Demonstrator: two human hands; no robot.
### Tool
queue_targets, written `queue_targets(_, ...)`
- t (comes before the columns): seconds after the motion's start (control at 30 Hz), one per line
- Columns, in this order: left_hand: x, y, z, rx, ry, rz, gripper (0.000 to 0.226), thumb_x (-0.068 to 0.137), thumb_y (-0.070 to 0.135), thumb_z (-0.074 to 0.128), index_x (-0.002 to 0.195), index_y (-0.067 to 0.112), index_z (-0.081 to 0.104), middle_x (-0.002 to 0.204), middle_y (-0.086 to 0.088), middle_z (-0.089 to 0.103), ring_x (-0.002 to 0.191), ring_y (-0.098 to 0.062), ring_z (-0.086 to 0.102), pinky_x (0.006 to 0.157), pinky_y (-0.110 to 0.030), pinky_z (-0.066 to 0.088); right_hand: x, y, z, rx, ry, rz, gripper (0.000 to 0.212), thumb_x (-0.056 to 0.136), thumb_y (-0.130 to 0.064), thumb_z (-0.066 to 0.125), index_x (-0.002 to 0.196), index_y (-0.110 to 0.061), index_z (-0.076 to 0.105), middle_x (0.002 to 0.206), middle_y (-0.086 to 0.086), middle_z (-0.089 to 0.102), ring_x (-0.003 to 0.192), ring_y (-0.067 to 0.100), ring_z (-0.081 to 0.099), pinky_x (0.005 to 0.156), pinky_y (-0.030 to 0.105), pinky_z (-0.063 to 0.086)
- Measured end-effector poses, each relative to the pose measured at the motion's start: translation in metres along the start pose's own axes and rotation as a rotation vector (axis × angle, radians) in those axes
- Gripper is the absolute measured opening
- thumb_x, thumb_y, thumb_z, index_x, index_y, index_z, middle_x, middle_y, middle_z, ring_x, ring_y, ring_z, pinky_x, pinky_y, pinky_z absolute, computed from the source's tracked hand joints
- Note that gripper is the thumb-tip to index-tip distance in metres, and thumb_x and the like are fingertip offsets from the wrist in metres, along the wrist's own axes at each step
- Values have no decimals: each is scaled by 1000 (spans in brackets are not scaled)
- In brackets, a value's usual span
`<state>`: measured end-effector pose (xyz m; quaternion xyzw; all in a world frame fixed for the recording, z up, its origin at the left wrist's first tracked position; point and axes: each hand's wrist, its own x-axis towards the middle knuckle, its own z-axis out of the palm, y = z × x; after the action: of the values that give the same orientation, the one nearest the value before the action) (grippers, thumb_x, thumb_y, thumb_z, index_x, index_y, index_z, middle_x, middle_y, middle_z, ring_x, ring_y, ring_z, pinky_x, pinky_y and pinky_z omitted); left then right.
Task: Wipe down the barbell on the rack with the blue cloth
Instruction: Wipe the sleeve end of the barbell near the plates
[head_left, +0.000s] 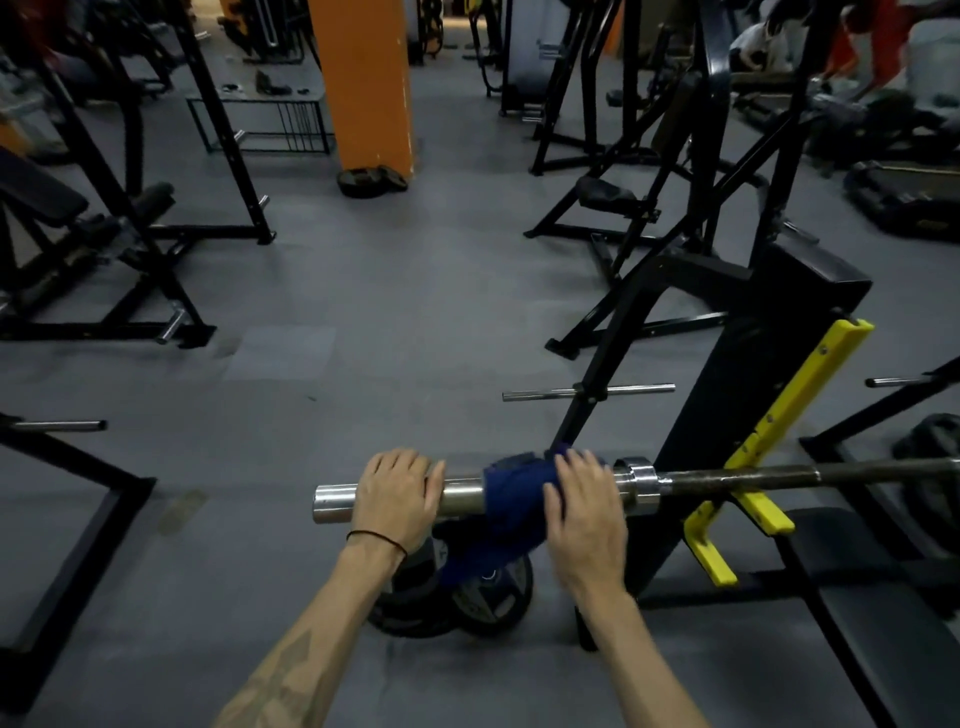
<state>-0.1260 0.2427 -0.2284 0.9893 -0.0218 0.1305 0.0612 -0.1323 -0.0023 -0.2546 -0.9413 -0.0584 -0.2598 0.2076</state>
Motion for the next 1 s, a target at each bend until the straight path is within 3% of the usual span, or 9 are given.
queue_targets(0.1,-4,1,5,-32,99,-2,50,101,40,37,109,7,75,123,-14,70,117,-33,64,102,-48,49,-4,-46,12,97,-38,134,55,107,-42,35,142,-5,55,151,12,50,148,28,36,124,49,20)
queue_targets(0.2,-4,7,4,-68,70,-11,55,102,44,35,122,6,70,136,-15,63,127,-33,58,107,-49,47,-16,-41,15,90,-175,-294,56,107,-43,36,152,-10,44,161,7,38,154,21,24,125,45,18)
queue_targets(0.23,-4,7,4,-73,76,-21,56,102,44,34,125,6,68,138,-15,61,129,-33,57,109,-49,45,-12,-22,8,51,-167,-315,55,107,-41,35,153,-12,43,162,6,36,154,20,24,125,46,20)
queue_targets(0.33,-6,12,2,-73,58,-50,60,103,48,30,133,8,64,142,-13,59,133,-31,53,113,-48,41,-5,14,-7,34,-62,-4,51,108,-37,32,146,-10,51,157,8,44,152,21,29,125,47,20)
queue_targets(0.43,-13,16,6,-67,35,-70,63,105,50,24,135,9,62,142,-12,59,134,-30,53,114,-49,40,0,-21,0,96,-44,189,56,105,-41,33,144,-7,52,157,12,42,152,24,26,126,45,10)
queue_targets(0.6,-16,20,12,-75,18,-84,69,107,50,16,132,7,64,140,-13,60,133,-31,54,113,-51,38,2,-34,8,60,-93,-47,57,106,-40,35,152,-7,41,163,9,31,153,24,26,127,41,7)
queue_targets(0.8,-16,30,18,-52,121,-75,62,108,44,22,127,6,68,137,-14,63,129,-34,57,112,-54,36,9,-18,6,49,-41,160,56,108,-43,28,143,-8,55,146,10,56,144,27,42,126,46,15)
queue_targets(0.93,-17,30,24,-38,202,-48,52,103,38,35,125,6,69,135,-14,64,127,-34,58,111,-55,37,-2,-13,10,7,-161,-361,53,107,-40,36,151,-11,46,156,8,45,147,26,39,125,42,18)
queue_targets(1.0,-17,29,25,-32,213,-32,54,104,39,32,129,6,67,137,-14,62,129,-35,57,112,-54,35,3,20,1,-4,-94,-236,53,107,-40,35,151,-12,46,158,5,40,148,25,37,125,43,18)
